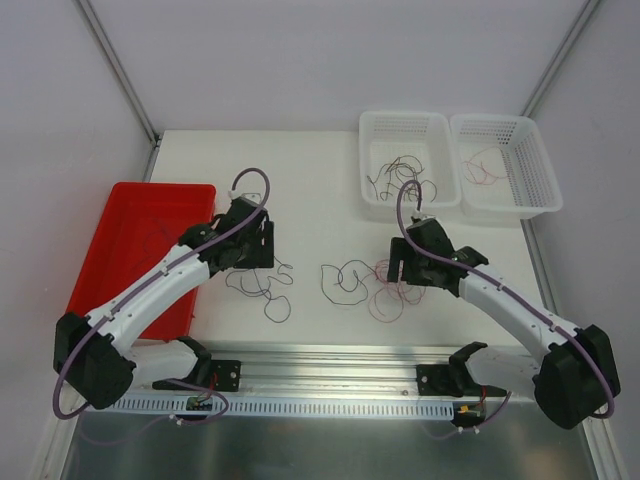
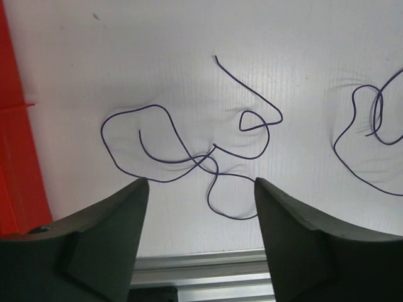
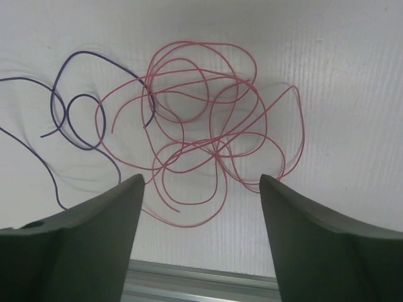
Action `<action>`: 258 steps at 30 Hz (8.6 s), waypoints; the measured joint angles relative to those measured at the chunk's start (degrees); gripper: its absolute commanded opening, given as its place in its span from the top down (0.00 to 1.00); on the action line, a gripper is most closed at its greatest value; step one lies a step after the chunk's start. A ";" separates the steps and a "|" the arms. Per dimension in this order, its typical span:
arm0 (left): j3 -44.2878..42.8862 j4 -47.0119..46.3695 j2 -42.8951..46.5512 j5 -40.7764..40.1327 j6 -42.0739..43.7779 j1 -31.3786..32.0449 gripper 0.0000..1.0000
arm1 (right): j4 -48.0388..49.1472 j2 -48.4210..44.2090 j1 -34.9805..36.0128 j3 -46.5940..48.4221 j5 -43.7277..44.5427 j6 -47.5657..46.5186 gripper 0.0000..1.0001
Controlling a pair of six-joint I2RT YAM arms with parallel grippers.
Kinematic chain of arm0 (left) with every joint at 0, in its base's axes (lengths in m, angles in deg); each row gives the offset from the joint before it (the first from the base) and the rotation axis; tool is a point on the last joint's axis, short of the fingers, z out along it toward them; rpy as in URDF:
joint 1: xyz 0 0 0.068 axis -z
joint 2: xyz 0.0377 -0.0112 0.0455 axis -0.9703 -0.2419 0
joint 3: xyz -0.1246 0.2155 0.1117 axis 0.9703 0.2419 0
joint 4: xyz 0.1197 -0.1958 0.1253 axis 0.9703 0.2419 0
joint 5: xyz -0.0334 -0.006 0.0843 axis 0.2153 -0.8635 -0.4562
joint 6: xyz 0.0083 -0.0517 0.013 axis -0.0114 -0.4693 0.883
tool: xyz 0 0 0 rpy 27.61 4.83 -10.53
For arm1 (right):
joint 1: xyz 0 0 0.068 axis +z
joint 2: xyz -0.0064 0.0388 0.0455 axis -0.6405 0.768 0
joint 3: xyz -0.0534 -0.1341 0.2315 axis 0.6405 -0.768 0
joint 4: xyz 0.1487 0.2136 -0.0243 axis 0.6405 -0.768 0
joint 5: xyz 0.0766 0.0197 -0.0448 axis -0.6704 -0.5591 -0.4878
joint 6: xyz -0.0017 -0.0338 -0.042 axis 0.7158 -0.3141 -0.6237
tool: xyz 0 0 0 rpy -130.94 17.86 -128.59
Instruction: Untangle the cables
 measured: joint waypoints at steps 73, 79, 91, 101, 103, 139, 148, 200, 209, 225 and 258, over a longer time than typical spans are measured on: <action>-30.14 4.68 -10.08 -10.43 -0.37 -26.36 1.00 | -9.66 -25.68 3.76 -3.08 -2.67 -3.04 0.00; -26.03 4.68 -12.76 -10.60 0.11 -41.81 0.77 | -10.78 -26.64 3.76 -3.08 -2.69 -3.21 0.00; -17.38 1.90 -10.62 -4.42 1.18 -45.44 0.01 | -10.95 -24.24 4.22 -3.06 -3.93 -3.48 0.00; -7.02 -1.38 -1.40 9.92 2.97 -25.20 0.01 | -8.57 -15.32 8.31 -1.11 -4.15 -3.43 0.00; -4.98 -2.25 -1.70 12.00 2.25 -19.69 0.01 | -8.07 -14.56 8.70 -1.11 -3.96 -3.28 0.00; -15.98 -11.26 -41.27 8.15 -9.97 14.91 1.00 | -3.96 -16.68 9.18 -5.88 0.39 0.46 0.00; -15.21 -6.80 -24.96 2.62 -6.25 14.32 1.00 | -3.85 -17.44 9.22 -6.08 0.50 0.44 0.00; -18.38 13.60 17.22 -8.31 6.05 -10.78 1.00 | 28.57 45.33 32.28 34.91 -20.55 -1.51 0.05; -7.69 13.60 18.82 -2.99 1.40 -10.78 1.00 | 32.00 58.47 32.46 46.27 -27.54 -1.90 0.19; -5.44 11.69 18.93 0.63 -1.31 -10.75 1.00 | 39.69 49.46 25.03 25.59 -26.08 1.70 0.99; -24.13 14.64 10.43 -14.23 2.08 -11.15 1.00 | -6.56 -13.66 -19.78 10.23 -23.10 -11.10 0.97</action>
